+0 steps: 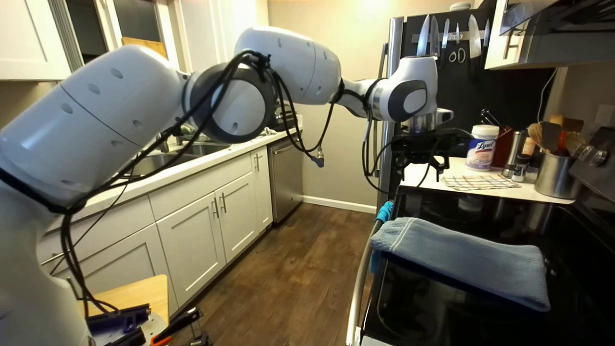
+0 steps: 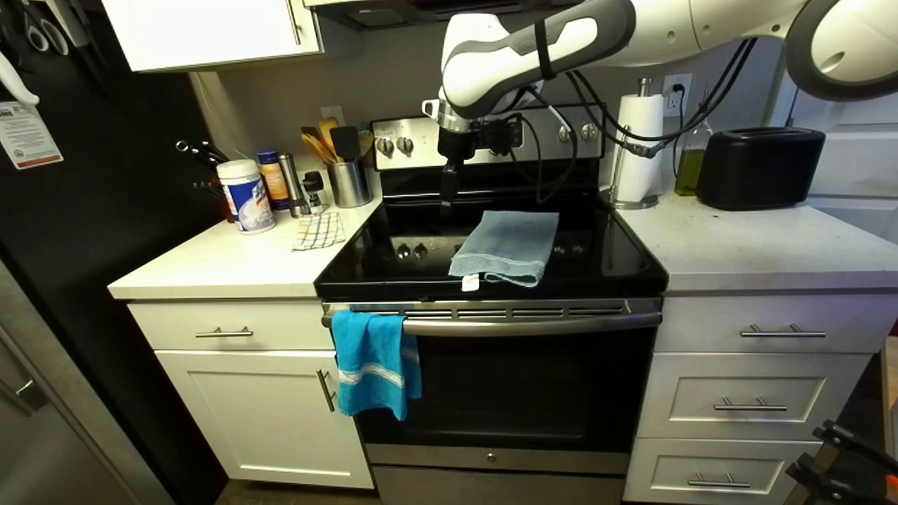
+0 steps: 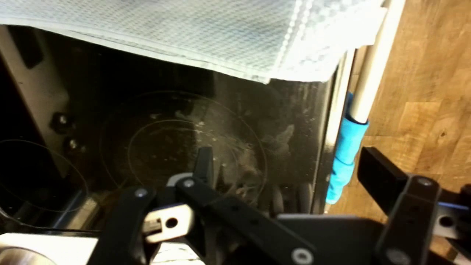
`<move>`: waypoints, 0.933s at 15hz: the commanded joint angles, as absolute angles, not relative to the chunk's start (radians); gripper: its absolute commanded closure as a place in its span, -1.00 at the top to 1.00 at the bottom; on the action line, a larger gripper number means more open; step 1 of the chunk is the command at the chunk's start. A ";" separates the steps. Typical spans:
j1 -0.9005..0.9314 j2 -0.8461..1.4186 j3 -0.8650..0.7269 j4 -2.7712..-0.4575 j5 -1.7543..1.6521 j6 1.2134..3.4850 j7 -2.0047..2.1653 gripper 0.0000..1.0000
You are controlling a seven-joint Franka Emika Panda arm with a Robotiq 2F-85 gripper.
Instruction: Put the right towel on the stove
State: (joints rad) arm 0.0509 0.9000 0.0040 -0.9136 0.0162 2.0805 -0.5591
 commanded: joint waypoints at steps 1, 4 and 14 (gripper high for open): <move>0.107 0.777 0.015 -1.107 0.025 2.111 -0.474 1.00; 0.133 0.737 0.060 -1.187 -0.003 2.123 -0.389 1.00; 0.144 0.736 0.118 -1.225 0.002 2.090 -0.278 1.00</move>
State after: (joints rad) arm 0.1528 0.7331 0.1040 -1.2307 0.0138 2.0937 -0.2843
